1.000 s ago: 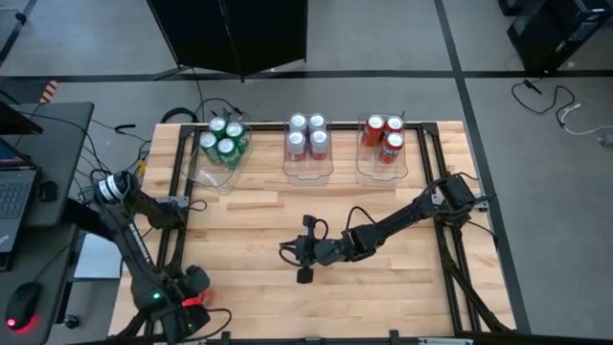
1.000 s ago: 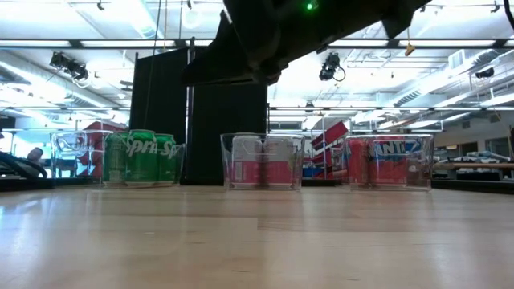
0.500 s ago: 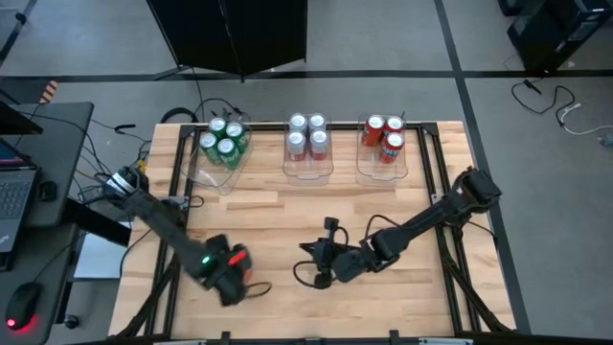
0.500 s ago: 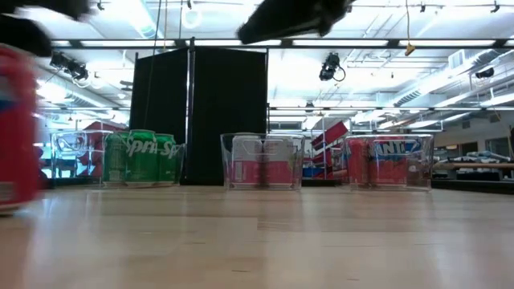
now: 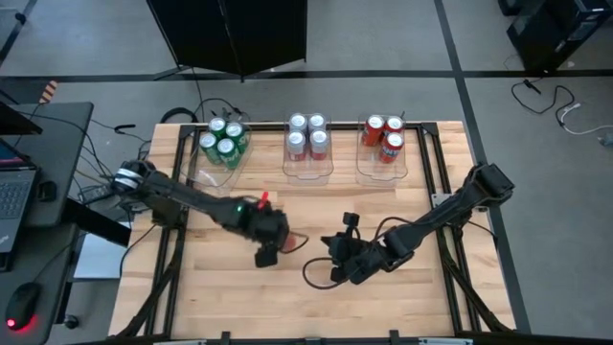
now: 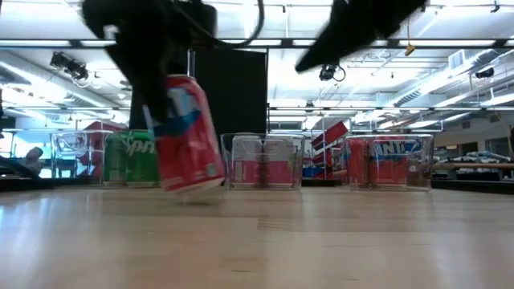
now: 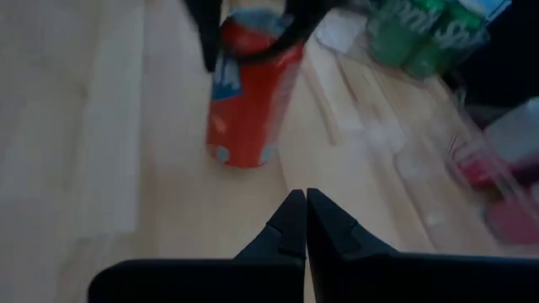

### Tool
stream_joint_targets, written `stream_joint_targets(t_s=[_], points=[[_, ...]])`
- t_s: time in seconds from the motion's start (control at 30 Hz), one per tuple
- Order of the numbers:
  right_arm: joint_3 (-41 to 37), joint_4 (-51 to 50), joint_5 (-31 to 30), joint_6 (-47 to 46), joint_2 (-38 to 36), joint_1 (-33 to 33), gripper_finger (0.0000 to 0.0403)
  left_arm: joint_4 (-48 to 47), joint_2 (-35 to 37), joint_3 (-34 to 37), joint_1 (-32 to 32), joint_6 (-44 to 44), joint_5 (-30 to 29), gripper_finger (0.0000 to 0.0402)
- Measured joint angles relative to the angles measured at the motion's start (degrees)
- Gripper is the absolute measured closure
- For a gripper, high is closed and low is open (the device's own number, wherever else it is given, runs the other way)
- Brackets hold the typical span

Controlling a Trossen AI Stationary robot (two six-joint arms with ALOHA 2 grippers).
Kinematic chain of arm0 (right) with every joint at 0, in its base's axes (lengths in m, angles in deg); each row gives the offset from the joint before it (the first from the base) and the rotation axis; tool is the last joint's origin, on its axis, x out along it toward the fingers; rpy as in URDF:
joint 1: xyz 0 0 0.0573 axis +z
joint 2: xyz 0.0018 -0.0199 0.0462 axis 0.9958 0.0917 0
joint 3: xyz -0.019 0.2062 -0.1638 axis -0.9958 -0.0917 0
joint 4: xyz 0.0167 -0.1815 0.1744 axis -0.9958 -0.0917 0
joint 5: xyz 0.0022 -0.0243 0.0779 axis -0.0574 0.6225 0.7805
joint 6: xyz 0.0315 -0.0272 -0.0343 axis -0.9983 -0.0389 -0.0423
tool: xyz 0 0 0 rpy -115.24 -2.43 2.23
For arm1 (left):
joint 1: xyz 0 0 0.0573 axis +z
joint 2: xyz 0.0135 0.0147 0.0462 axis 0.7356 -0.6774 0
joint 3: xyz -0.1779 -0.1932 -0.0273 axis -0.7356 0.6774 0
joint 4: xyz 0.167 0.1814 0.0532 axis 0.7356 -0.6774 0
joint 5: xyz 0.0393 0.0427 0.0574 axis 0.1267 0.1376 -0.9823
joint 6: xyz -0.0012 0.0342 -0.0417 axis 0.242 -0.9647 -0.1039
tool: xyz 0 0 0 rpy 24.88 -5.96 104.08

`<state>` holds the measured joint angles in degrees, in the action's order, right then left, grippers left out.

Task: Sort soda cans
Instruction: Put the red soda can into the right transparent bin

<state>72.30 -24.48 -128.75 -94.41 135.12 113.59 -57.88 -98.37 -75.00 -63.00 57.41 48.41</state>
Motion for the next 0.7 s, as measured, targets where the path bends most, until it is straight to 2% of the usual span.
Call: stream_joint_targets(t_s=[0.1, 0.23, 0.43, 0.7], points=[[-5.85, 6.89, 0.02, -0.26, 0.01, -0.58, 0.0402, 1.59, 0.02, 0.00, 3.46, -5.29, 0.27, 0.0115], [-14.63, 20.90, 0.30, -0.28, 0.03, -1.46, 0.0403, 5.35, -0.30, -0.02, 7.80, -11.49, 2.07, 0.0115], [-24.11, 38.14, 0.68, -0.90, 0.06, -2.68, 0.0403, 10.83, -3.88, -0.15, 14.15, -16.38, 11.08, 0.0115], [-26.37, 42.89, 1.65, -1.84, 0.06, -4.74, 0.0403, 15.06, -7.07, -0.52, 18.39, -19.13, 18.10, 0.0115]])
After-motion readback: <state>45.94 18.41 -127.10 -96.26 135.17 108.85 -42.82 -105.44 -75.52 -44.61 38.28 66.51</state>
